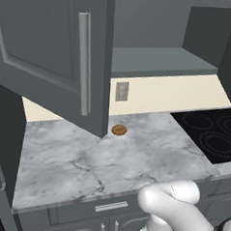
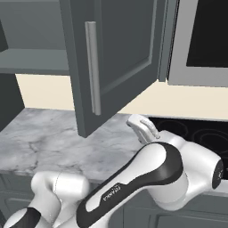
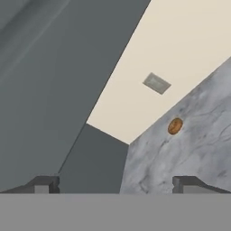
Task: Close all open cabinet doors.
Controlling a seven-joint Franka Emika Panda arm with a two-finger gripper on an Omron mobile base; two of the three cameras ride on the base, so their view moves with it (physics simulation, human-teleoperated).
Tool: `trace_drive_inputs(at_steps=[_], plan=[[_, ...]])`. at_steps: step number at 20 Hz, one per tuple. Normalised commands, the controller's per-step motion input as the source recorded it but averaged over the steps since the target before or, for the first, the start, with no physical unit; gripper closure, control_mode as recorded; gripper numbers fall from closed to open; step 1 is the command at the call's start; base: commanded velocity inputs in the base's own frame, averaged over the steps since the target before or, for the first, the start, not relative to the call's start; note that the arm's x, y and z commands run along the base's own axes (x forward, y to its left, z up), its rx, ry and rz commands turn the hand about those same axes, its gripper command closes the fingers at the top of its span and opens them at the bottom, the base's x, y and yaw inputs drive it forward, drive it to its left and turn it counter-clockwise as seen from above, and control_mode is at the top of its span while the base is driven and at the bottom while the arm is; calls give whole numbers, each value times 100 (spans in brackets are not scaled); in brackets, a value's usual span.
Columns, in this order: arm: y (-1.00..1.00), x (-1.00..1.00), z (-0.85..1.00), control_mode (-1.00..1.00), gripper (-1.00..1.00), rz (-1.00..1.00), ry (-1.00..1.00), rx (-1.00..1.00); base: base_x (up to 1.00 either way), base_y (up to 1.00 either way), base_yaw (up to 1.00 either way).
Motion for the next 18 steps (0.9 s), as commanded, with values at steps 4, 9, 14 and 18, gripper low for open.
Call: trace_drive_inputs(at_steps=[4, 9, 14, 18], plan=[[-3, 0, 24, -100, -100, 3, -4, 3, 0, 0, 0], [4, 4, 28, -100, -100, 3, -1, 2, 0, 0, 0], [8, 16, 24, -100, -100, 3, 0, 3, 0, 0, 0], [11, 10, 17, -100, -100, 2, 0, 2, 0, 0, 0]])
